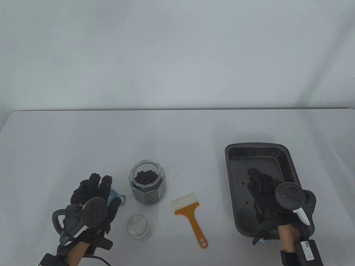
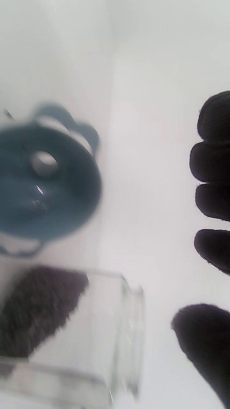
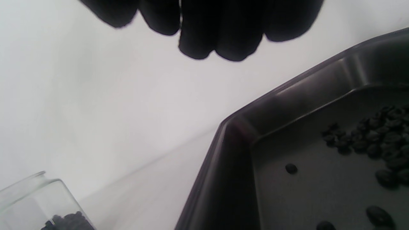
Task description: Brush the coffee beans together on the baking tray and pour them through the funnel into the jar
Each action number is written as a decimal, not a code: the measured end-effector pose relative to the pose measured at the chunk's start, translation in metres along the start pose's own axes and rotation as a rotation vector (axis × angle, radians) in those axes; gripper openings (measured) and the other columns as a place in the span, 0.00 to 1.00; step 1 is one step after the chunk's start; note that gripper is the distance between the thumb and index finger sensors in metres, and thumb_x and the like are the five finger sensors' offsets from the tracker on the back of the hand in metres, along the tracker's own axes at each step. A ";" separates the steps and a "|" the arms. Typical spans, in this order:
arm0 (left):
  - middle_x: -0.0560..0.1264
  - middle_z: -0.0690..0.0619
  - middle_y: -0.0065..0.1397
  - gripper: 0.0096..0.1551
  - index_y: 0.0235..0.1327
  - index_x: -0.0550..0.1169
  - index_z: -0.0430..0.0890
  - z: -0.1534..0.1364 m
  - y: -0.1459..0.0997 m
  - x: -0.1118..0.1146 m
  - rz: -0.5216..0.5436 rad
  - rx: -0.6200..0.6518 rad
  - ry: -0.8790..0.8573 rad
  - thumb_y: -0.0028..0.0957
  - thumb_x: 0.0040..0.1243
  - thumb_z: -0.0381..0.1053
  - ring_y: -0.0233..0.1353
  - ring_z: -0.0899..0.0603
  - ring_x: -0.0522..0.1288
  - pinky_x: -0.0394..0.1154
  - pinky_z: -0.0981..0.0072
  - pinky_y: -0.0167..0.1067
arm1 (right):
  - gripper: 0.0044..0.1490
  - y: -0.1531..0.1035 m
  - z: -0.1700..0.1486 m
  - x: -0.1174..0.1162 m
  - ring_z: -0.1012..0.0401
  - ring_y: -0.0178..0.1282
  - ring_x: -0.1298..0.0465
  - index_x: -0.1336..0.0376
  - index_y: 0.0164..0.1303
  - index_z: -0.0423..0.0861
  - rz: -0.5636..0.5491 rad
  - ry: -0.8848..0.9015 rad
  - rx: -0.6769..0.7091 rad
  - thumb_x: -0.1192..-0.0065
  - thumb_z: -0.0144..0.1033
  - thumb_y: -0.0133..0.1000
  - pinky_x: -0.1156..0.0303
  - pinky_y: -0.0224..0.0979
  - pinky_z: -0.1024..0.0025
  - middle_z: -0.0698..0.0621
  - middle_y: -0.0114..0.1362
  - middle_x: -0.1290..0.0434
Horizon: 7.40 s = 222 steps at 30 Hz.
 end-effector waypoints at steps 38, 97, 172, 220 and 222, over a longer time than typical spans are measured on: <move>0.84 0.53 0.43 0.26 0.55 0.80 0.51 0.005 0.063 -0.077 0.045 -0.175 -0.361 0.55 0.56 0.66 0.31 0.58 0.84 0.82 0.61 0.39 | 0.34 0.000 0.000 0.001 0.49 0.66 0.26 0.41 0.74 0.56 0.014 0.015 -0.006 0.46 0.51 0.56 0.30 0.68 0.46 0.47 0.70 0.28; 0.56 0.45 0.87 0.50 0.83 0.56 0.59 0.000 -0.001 0.011 0.108 -0.038 -0.250 0.48 0.46 0.80 0.87 0.33 0.58 0.54 0.33 0.80 | 0.34 0.000 0.005 -0.006 0.49 0.66 0.26 0.41 0.74 0.56 0.035 -0.003 0.006 0.46 0.51 0.56 0.30 0.68 0.46 0.47 0.70 0.28; 0.53 0.45 0.87 0.52 0.84 0.52 0.61 -0.005 -0.006 0.043 -0.050 -0.049 -0.307 0.47 0.42 0.82 0.87 0.33 0.56 0.50 0.32 0.80 | 0.30 -0.045 0.114 -0.200 0.58 0.52 0.20 0.41 0.66 0.54 0.453 -0.826 0.196 0.45 0.41 0.51 0.23 0.57 0.55 0.52 0.59 0.25; 0.57 0.43 0.86 0.52 0.84 0.54 0.59 -0.008 0.004 0.056 -0.167 -0.086 -0.343 0.48 0.43 0.82 0.86 0.32 0.59 0.51 0.32 0.80 | 0.22 0.078 -0.027 -0.031 0.66 0.41 0.19 0.29 0.55 0.61 0.100 -0.976 -0.018 0.33 0.41 0.50 0.20 0.46 0.71 0.55 0.64 0.25; 0.57 0.43 0.86 0.52 0.84 0.54 0.59 -0.009 0.004 0.056 -0.168 -0.087 -0.347 0.48 0.43 0.82 0.86 0.32 0.59 0.51 0.32 0.80 | 0.22 0.077 -0.031 -0.035 0.66 0.39 0.19 0.28 0.54 0.61 0.147 -0.966 -0.024 0.33 0.41 0.49 0.20 0.44 0.71 0.55 0.62 0.23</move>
Point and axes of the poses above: the tracker on the back of each hand, its own z axis roughly to the thumb side, its own y axis roughly from the wrist to the fingertips, x = y × z, the point moved 3 cm from there along y, roughly from the wrist to the fingertips
